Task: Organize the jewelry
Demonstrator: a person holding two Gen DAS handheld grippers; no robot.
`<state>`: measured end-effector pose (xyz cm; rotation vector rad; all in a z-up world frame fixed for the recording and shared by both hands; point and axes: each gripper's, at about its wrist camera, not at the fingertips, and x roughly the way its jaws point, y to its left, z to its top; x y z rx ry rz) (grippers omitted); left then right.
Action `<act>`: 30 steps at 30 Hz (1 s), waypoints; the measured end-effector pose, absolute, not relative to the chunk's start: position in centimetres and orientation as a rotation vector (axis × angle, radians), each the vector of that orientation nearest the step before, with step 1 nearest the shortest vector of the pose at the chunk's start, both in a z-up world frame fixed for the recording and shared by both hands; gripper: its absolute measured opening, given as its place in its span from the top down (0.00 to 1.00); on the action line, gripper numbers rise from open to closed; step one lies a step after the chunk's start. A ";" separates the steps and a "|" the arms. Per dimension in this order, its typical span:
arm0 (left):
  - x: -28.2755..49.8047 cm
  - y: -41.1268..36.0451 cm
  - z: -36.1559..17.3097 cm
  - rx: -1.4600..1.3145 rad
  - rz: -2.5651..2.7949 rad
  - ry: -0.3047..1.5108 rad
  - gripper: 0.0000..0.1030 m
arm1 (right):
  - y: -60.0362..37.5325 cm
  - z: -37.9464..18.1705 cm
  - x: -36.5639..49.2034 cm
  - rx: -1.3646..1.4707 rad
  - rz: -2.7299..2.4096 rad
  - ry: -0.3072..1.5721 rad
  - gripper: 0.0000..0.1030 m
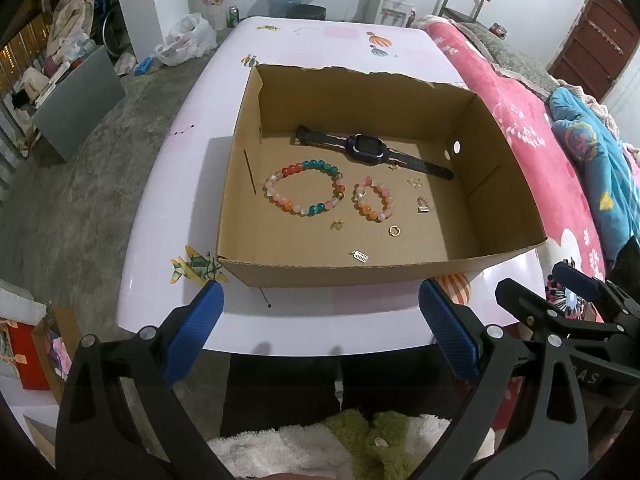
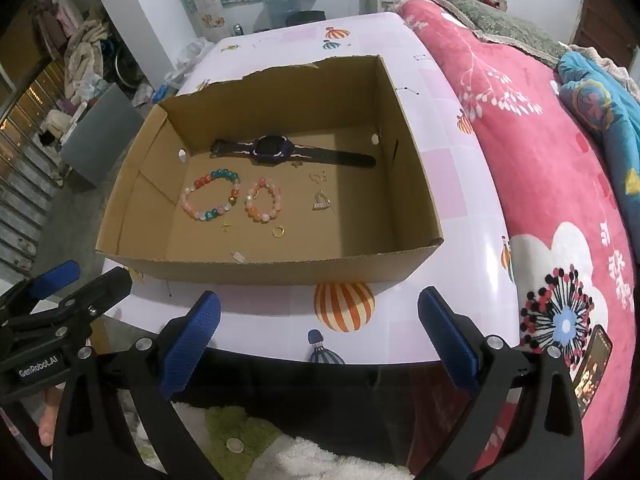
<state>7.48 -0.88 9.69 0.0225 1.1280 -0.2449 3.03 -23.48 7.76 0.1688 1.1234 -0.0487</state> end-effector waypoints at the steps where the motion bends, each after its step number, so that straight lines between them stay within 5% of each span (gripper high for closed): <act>1: 7.5 -0.9 9.7 0.023 -0.245 1.128 0.08 | -23.5 7.8 3.0 0.171 -0.048 1.123 0.07; 30: 8.0 -1.8 9.8 0.032 -0.245 1.124 0.08 | -24.0 8.2 3.5 0.190 -0.040 1.117 0.07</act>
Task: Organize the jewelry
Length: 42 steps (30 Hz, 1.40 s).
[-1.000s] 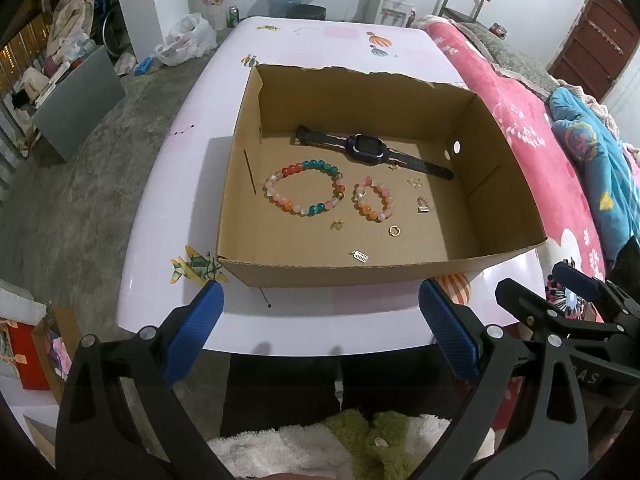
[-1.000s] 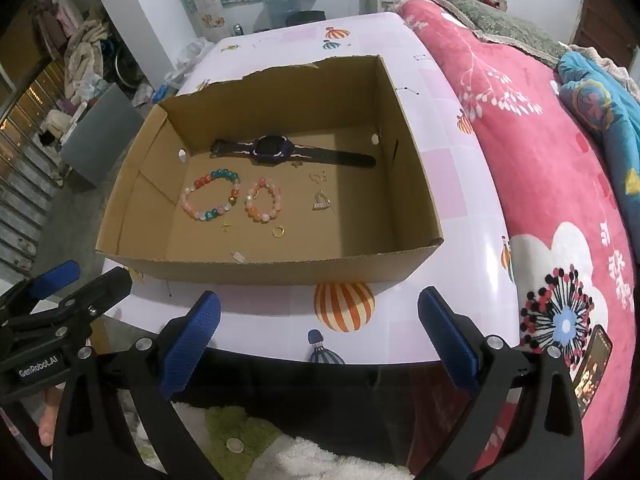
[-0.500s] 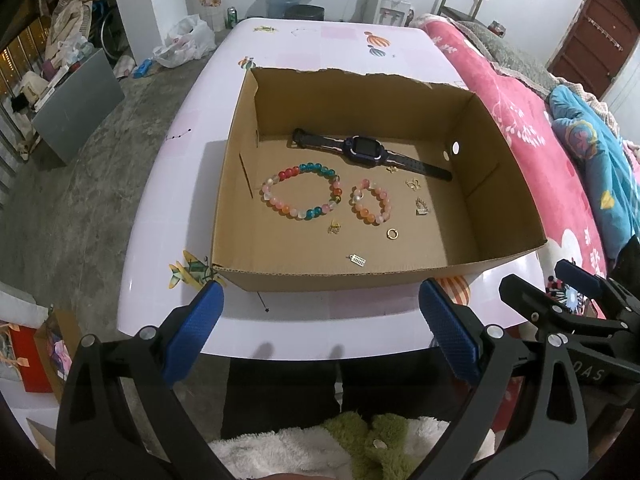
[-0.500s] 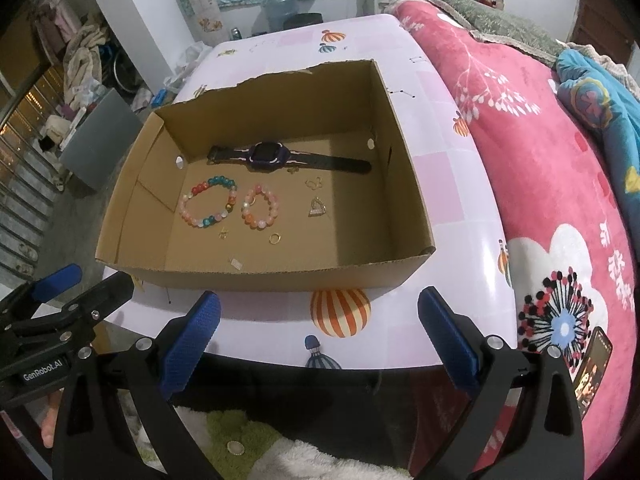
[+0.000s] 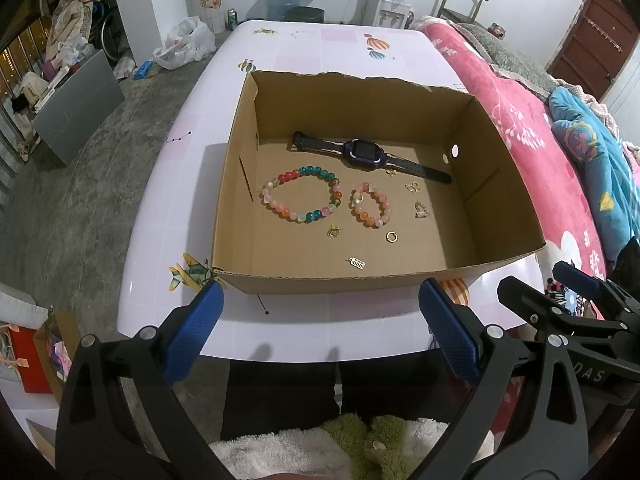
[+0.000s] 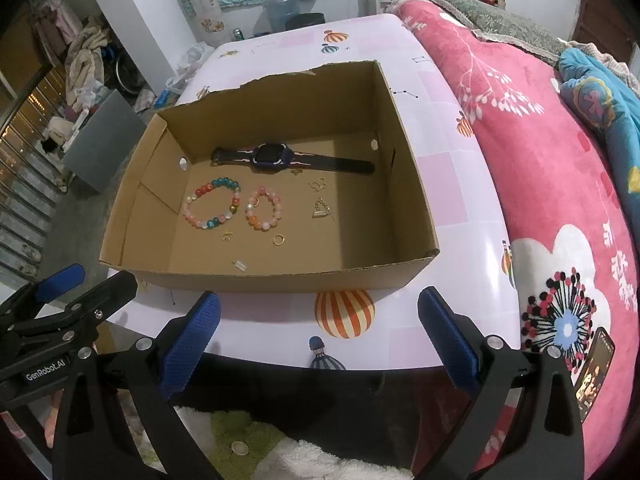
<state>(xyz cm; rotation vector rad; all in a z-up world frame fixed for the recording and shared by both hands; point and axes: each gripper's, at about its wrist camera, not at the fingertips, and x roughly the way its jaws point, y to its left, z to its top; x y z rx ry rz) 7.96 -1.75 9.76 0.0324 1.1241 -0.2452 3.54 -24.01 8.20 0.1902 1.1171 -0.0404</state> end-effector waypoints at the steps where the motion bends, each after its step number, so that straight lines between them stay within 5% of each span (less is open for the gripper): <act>1: 7.9 -1.7 9.8 0.031 -0.245 1.125 0.08 | -24.0 8.2 3.6 0.189 -0.041 1.118 0.07; 42: 8.1 -1.6 10.3 0.029 -0.243 1.117 0.08 | -24.1 8.6 3.3 0.200 -0.042 1.110 0.07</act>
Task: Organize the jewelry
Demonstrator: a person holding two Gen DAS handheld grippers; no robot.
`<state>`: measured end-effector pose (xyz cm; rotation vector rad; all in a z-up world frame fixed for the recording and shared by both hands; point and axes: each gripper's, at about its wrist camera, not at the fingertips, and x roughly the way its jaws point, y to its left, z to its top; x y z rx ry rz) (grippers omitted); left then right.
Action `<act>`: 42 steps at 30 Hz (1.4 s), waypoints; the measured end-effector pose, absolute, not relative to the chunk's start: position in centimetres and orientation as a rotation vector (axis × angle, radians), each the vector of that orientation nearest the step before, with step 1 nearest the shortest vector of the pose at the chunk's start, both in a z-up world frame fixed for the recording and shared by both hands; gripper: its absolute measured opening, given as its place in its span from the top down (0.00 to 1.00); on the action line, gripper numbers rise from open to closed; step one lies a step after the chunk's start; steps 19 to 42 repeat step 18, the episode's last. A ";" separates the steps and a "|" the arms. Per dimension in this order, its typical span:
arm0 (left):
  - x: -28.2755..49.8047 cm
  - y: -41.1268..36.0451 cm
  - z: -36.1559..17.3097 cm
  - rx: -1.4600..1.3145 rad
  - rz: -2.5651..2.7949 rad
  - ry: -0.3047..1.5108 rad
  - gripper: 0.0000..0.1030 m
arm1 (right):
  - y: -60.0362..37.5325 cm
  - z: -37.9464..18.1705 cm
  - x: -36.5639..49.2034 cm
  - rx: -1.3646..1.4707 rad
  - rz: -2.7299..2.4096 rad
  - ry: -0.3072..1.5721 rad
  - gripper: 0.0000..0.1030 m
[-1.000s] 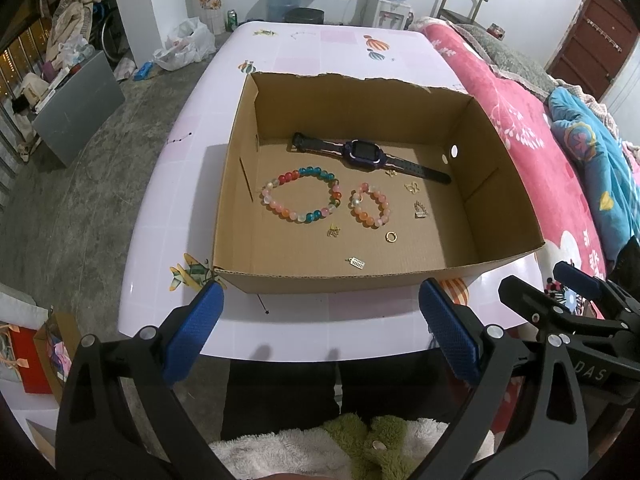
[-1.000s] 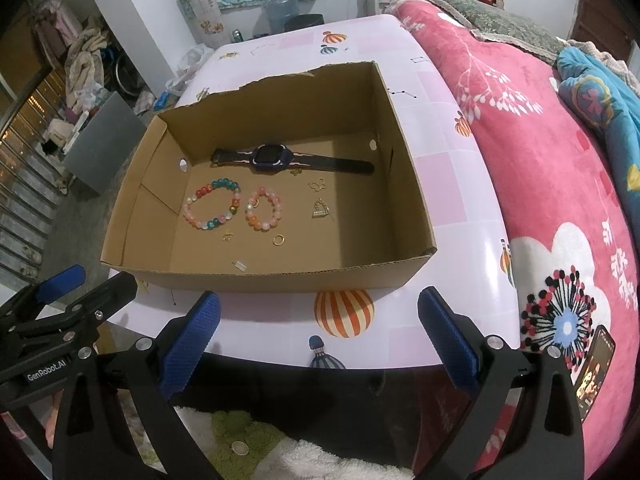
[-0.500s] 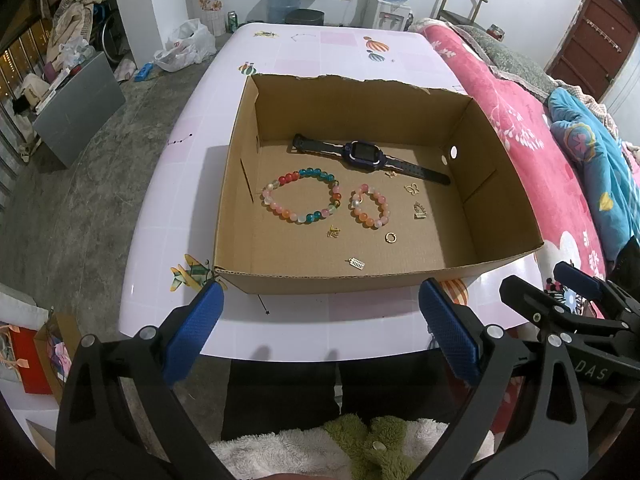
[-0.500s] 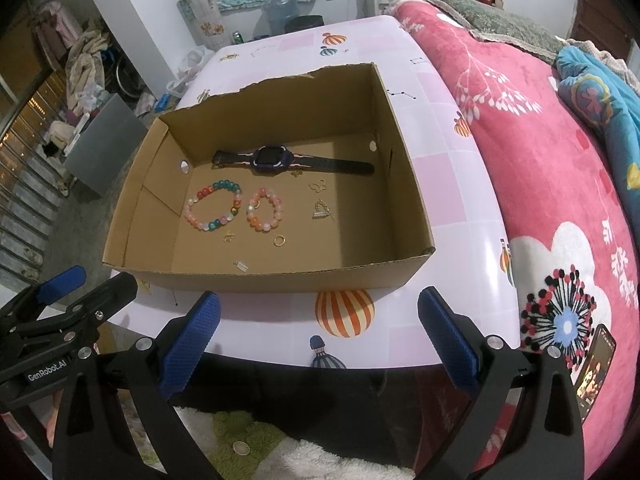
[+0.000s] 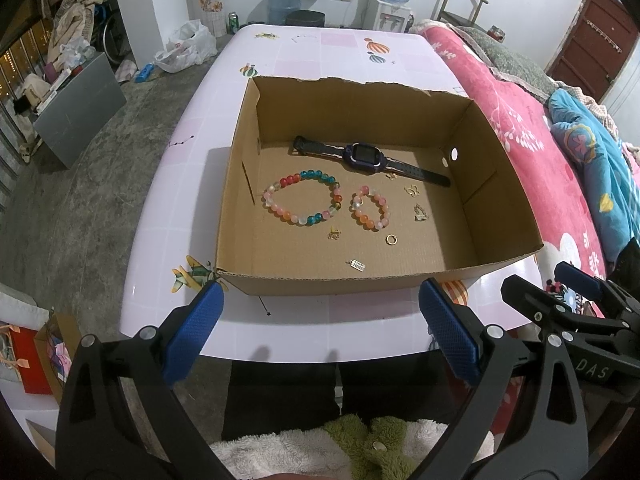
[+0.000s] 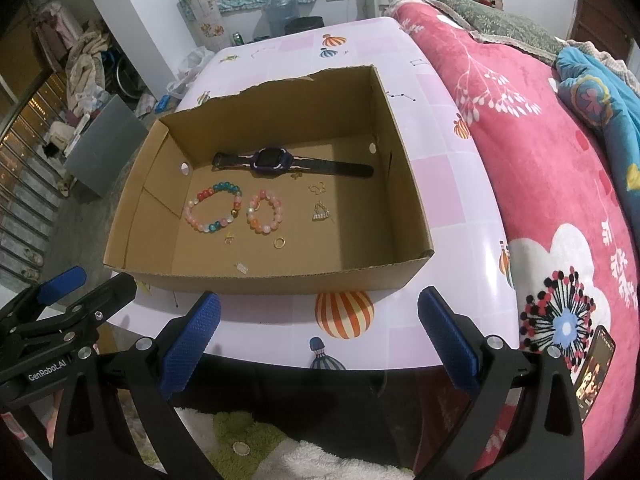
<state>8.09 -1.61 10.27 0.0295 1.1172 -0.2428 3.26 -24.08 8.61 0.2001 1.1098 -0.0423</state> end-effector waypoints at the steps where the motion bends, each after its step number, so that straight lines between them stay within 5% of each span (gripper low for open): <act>1: 8.0 -1.6 10.2 0.030 -0.243 1.117 0.08 | -24.1 8.6 3.3 0.201 -0.041 1.110 0.07; 42: 8.3 -1.2 10.5 0.028 -0.244 1.115 0.08 | -24.0 8.8 3.4 0.203 -0.040 1.105 0.07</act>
